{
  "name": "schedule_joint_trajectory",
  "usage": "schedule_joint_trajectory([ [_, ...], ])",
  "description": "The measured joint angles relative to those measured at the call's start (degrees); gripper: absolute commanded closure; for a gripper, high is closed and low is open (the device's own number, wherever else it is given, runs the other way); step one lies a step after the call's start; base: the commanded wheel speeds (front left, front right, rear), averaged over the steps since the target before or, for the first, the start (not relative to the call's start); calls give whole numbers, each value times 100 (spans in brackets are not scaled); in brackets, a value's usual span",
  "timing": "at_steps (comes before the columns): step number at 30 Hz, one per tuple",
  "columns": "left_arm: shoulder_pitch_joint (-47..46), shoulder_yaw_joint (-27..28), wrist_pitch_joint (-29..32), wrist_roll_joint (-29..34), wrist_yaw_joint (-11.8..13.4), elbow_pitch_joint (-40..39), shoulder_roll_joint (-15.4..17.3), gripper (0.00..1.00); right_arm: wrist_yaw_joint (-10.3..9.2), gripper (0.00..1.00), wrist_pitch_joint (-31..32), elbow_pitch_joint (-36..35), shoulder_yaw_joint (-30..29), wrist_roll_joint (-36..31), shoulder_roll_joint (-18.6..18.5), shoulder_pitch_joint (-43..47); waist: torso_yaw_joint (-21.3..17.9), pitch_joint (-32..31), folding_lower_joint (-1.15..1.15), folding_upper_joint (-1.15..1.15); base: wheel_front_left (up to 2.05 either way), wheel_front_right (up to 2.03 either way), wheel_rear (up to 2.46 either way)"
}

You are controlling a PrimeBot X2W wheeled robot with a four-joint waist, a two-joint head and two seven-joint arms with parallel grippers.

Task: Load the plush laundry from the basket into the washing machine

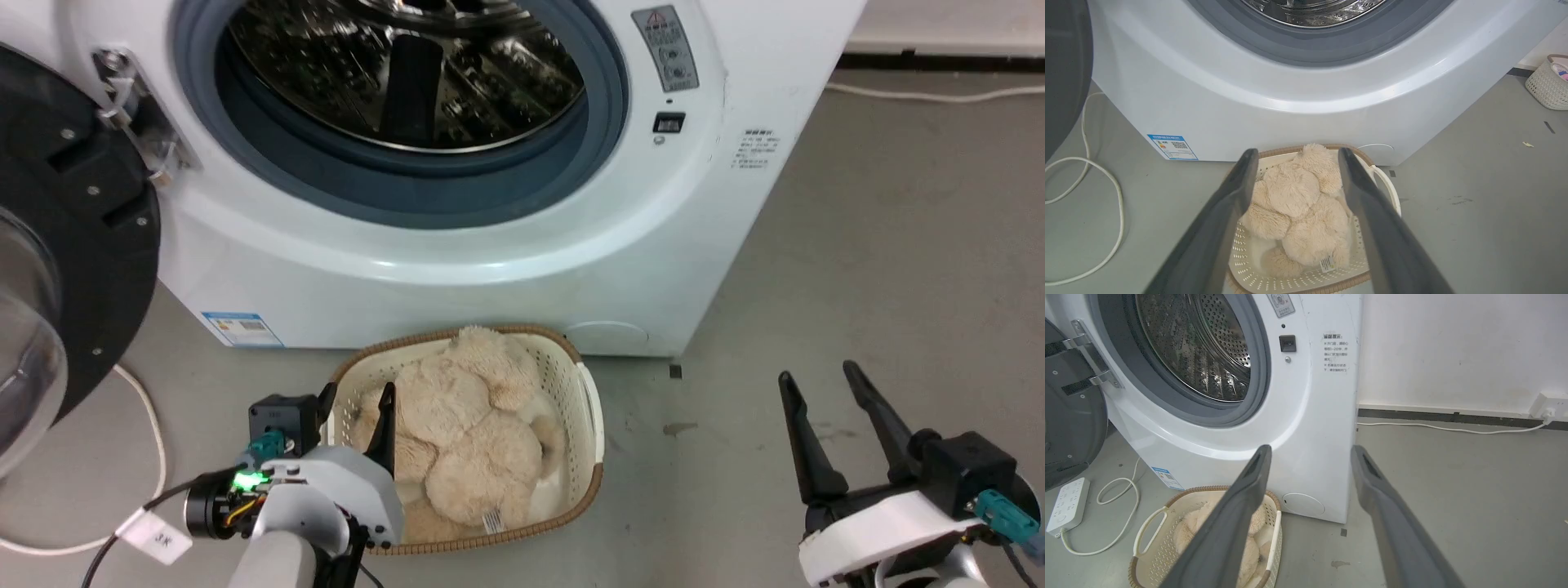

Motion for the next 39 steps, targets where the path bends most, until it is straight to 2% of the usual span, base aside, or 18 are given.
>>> schedule_joint_trajectory([
  [15,-899,-131,363,-364,4,1093,51,0,-1,0,-183,-433,36,231,0,-179,-180,863,0,0,0,0,0],
  [27,-1756,-227,628,-755,225,2054,103,0,-1,0,-347,-826,100,512,0,-238,-384,1716,0,0,0,0,0],
  [28,-2017,-266,712,-853,264,2310,144,0,-1,0,-398,-920,97,609,0,-247,-459,1975,0,0,0,0,0],
  [39,-2708,-433,856,-1062,290,2956,353,0,-1,0,-517,-1172,116,872,0,-305,-682,2726,-1,0,0,0,0],
])
